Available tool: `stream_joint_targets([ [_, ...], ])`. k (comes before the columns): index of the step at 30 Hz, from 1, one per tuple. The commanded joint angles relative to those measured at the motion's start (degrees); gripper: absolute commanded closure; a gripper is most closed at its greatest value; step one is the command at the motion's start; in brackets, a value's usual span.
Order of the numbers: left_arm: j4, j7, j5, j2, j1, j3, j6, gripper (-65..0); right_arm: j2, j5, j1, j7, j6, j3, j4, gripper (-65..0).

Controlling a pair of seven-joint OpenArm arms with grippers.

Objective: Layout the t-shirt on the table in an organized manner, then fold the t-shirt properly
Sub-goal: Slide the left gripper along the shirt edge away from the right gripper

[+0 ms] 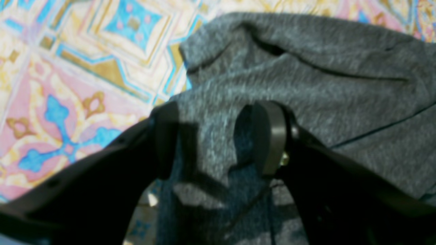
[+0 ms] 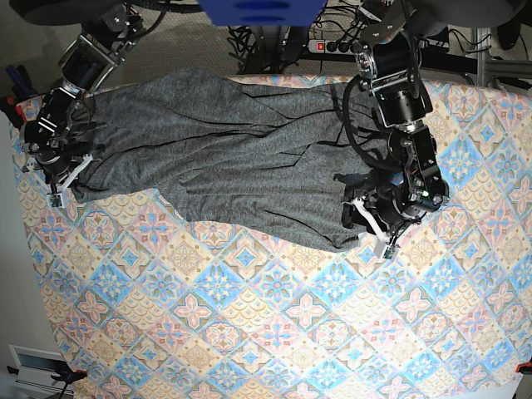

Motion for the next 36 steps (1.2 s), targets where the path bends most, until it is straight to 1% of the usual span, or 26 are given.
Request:
stream_joint_targets([
  [1, -0.68, -1.17, -0.61, -0.29, -1.05, 0.21, -0.12, -34.9, 1.18, 0.58, 0.98, 1.15, -0.29, 0.00, 1.26, 0.0],
  [5, -6.57, -2.14, -0.17, -0.38, -1.40, 0.30, -0.12, -34.8, 1.18, 0.58, 0.89, 1.15, -0.29, 0.00, 1.26, 0.0],
  [8, -6.66, -3.72, -0.08, -0.38, -0.17, 0.39, -0.12, -34.7, 1.18, 0.58, 0.89, 1.15, -0.29, 0.00, 1.26, 0.0],
  [10, -6.66, -3.81, -0.08, -0.38, 0.71, 0.83, -0.12, -32.4, 1.18, 0.58, 0.89, 1.15, -0.29, 0.00, 1.26, 0.0],
  [13, -6.66, -3.98, -0.08, -1.96, 1.94, 3.11, -0.12, -21.4, 1.18, 0.58, 0.98, 1.15, -0.29, 0.09, 1.26, 0.0],
  [16, -6.75, -4.16, -0.08, -2.66, 2.64, 3.55, -0.12, -9.4, 1.18, 0.58, 1.42, 1.15, -0.29, 0.09, 1.17, 0.0],
  [17, -6.75, -4.16, -0.08, -3.46, 2.82, 3.82, -0.12, -6.0, 1.18, 0.58, 1.42, 1.15, -0.29, 0.09, 0.91, 0.0],
  [18, -6.75, -4.16, -0.08, -4.07, 3.26, 3.99, -0.12, -4.1, 1.18, 0.58, 1.42, 1.15, -0.29, 0.09, 0.65, 0.0],
  [23, -6.75, -4.16, -0.08, -5.57, 3.44, 3.55, -0.12, -7.3, 1.18, 0.58, 1.42, 1.15, -0.29, 0.09, 0.56, 0.0],
  [25, -6.75, -4.16, -0.25, -6.00, 3.44, 3.29, -0.12, -7.4, 1.18, 0.58, 1.42, 1.15, -0.29, 0.09, 0.56, 0.0],
  [31, -6.75, -4.25, -0.17, -6.53, 3.17, -4.01, -0.12, -6.5, 1.18, 0.58, 1.42, 1.15, -0.29, 0.09, 0.56, 0.0],
  [33, -6.75, -4.25, -0.08, -6.62, 3.17, -5.41, -0.12, -6.5, 1.18, 0.58, 1.42, 1.15, -0.29, 0.09, 0.47, 0.0],
  [36, -6.75, -4.25, -0.08, -7.76, 3.08, -5.59, -0.12, -6.4, 1.18, 0.66, 1.42, 1.15, -0.29, 0.09, 0.47, 0.0],
])
